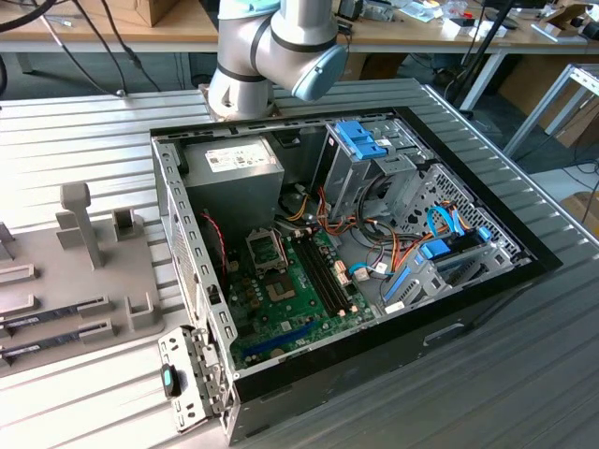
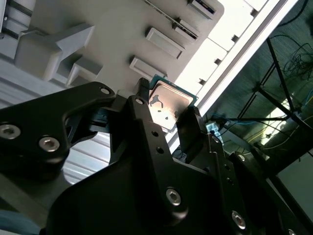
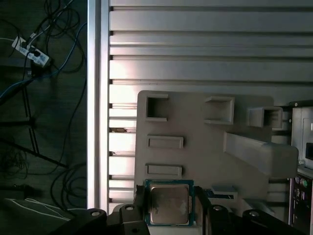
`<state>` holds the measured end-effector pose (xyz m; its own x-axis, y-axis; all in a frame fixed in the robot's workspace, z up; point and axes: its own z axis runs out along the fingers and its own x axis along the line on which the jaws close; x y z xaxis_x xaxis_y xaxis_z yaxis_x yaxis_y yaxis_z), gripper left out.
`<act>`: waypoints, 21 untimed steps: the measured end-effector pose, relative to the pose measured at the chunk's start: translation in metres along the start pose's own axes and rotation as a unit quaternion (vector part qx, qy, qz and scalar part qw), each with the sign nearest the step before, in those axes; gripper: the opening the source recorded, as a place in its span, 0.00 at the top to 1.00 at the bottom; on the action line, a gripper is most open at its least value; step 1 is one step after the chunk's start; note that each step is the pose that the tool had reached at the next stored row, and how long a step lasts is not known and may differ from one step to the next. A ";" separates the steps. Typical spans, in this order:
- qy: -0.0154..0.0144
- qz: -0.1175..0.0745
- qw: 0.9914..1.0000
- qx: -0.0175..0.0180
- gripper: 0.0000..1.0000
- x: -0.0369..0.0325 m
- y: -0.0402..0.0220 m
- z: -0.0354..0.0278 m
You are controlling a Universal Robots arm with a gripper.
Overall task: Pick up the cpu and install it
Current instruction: 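Pick up the cpu and move it towards the insertion slot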
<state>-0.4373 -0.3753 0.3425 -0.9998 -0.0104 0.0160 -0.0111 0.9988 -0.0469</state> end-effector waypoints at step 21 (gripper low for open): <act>0.000 0.000 1.000 0.000 0.53 0.0004 -0.0012 -0.0259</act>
<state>-0.4373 -0.3753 0.3684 -0.9998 -0.0104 0.0160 -0.0111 0.9988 -0.0469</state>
